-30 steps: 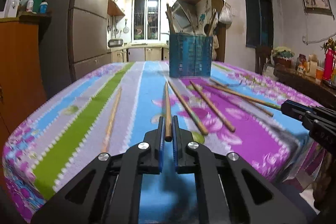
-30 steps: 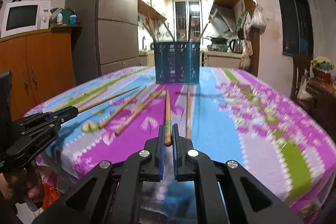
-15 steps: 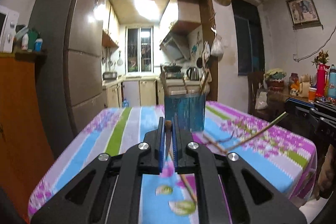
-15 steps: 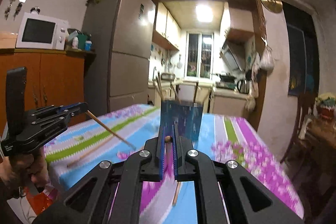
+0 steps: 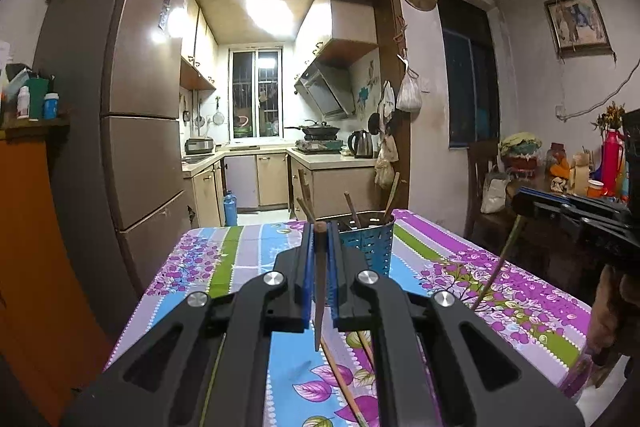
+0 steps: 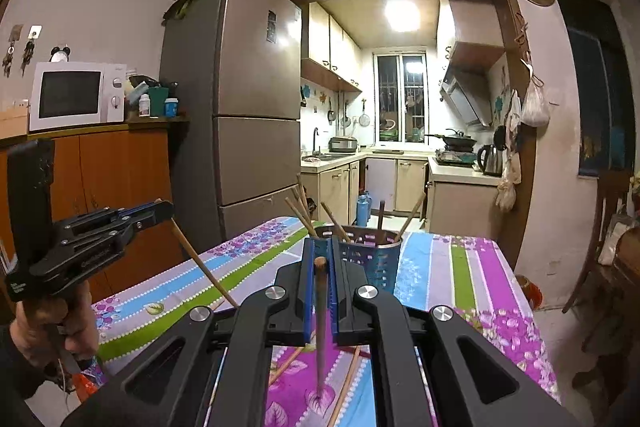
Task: Organize utensils
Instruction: 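Lift both chopsticks and carry them above the blue utensil holder, then lower the chopsticks into the holder and open both tools, then move both tools back to the remaining chopsticks on the table, then grasp a chopstick with the left tool while the right tool grasps another, then lift both chopsticks and carry them above the holder, then drop the chopsticks into the holder by opening both tools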
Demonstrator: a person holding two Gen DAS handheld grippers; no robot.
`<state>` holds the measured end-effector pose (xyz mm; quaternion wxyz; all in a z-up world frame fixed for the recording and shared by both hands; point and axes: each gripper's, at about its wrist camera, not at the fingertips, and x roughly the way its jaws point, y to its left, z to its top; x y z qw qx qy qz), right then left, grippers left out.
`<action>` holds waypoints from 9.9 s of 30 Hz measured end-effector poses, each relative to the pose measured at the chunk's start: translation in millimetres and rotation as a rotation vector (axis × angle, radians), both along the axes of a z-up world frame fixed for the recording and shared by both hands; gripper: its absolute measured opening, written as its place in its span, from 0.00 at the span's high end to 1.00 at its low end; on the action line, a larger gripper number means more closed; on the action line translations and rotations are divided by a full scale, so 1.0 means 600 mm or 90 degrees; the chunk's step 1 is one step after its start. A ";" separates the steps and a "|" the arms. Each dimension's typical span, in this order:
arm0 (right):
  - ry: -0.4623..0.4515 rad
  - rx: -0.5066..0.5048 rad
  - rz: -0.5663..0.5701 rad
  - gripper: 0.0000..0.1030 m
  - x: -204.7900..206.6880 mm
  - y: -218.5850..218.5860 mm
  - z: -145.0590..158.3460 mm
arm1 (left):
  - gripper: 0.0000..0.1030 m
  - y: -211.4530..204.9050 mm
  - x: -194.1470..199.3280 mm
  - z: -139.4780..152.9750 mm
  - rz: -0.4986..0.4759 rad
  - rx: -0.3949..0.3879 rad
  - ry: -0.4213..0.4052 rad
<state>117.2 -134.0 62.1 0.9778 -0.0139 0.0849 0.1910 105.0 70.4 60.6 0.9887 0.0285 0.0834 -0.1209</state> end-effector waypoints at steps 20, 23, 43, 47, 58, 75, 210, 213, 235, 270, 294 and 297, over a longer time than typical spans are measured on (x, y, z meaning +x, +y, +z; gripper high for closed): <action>-0.038 -0.012 0.017 0.93 0.047 0.003 0.106 | 0.95 -0.003 0.052 0.104 -0.012 0.016 0.091; -0.035 -0.005 0.017 0.93 0.060 -0.005 0.128 | 0.95 -0.012 0.061 0.132 -0.023 0.010 0.088; -0.068 0.035 -0.009 0.93 0.232 -0.049 0.351 | 0.95 -0.087 0.204 0.290 0.009 -0.022 0.034; -0.053 0.032 -0.019 0.93 0.286 -0.051 0.351 | 0.95 -0.096 0.237 0.284 0.011 -0.022 0.044; 0.020 0.025 -0.016 0.93 0.407 -0.046 0.252 | 0.95 -0.104 0.325 0.223 0.022 -0.017 0.092; 0.074 0.025 -0.007 0.93 0.488 -0.033 0.161 | 0.95 -0.103 0.401 0.135 0.025 -0.016 0.144; 0.031 -0.028 -0.115 0.93 -0.095 0.123 -0.195 | 0.95 0.103 -0.113 -0.166 0.072 0.008 -0.011; -0.004 -0.036 -0.102 0.93 -0.094 0.119 -0.157 | 0.95 0.096 -0.100 -0.134 0.059 0.007 -0.040; 0.022 0.029 -0.018 0.93 0.036 0.039 0.013 | 0.95 0.068 0.029 0.009 -0.023 -0.025 -0.025; 0.006 0.037 0.006 0.93 0.188 -0.042 0.310 | 0.95 -0.029 0.163 0.243 -0.033 -0.079 -0.140; 0.106 0.029 0.013 0.93 0.437 -0.038 0.193 | 0.95 -0.089 0.370 0.135 0.014 -0.057 -0.042; 0.119 0.025 0.014 0.93 0.450 -0.036 0.176 | 0.95 -0.092 0.380 0.129 0.014 -0.056 -0.037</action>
